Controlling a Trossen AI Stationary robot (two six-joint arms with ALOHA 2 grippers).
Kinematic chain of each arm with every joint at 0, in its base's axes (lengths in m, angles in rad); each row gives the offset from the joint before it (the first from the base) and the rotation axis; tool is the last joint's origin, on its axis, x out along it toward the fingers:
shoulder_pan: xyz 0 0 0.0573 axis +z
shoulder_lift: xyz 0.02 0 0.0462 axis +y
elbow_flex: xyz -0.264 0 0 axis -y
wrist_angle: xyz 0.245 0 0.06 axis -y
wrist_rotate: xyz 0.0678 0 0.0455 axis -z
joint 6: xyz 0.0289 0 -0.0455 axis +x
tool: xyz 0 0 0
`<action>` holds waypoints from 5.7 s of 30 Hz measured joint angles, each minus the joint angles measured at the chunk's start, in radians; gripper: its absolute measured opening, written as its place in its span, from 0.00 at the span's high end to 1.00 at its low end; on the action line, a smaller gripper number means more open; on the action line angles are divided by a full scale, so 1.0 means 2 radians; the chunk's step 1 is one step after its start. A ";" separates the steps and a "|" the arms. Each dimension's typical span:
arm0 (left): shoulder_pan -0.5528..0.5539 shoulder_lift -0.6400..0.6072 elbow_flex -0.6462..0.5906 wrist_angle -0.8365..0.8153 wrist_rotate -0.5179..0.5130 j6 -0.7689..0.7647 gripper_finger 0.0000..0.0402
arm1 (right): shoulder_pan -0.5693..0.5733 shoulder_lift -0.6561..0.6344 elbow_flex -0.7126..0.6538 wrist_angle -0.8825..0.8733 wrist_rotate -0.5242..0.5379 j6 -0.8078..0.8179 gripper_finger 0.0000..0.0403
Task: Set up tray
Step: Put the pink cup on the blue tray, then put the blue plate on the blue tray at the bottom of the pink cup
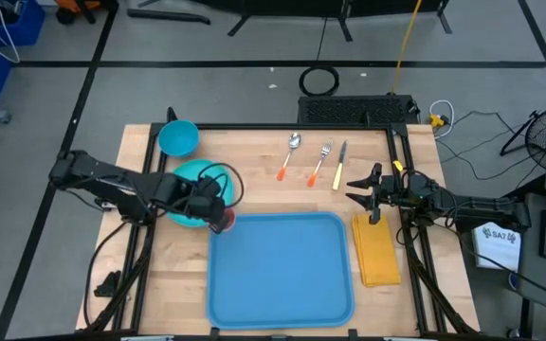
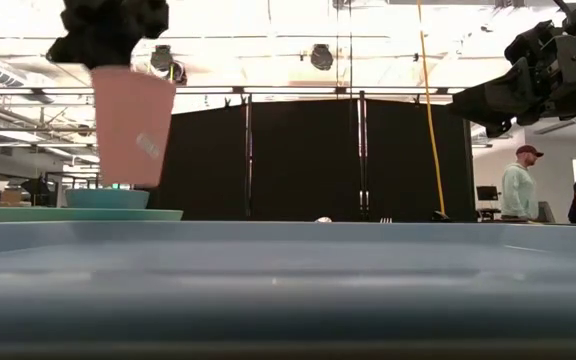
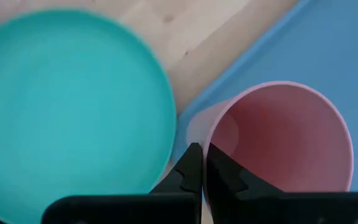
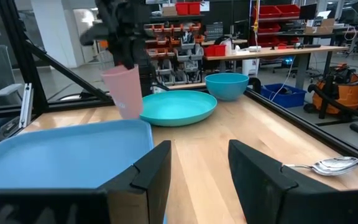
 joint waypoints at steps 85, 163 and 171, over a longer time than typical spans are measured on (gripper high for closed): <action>0.106 -0.067 -0.083 -0.117 0.061 -0.095 0.78 | 0.000 0.000 0.000 -0.001 -0.001 0.000 0.62; -0.030 0.051 -0.241 0.050 0.050 -0.547 0.79 | 0.000 0.000 0.000 0.032 -0.004 0.014 0.62; -0.031 0.030 -0.241 0.044 -0.056 -0.547 0.98 | 0.000 0.000 0.000 0.033 -0.004 0.016 0.62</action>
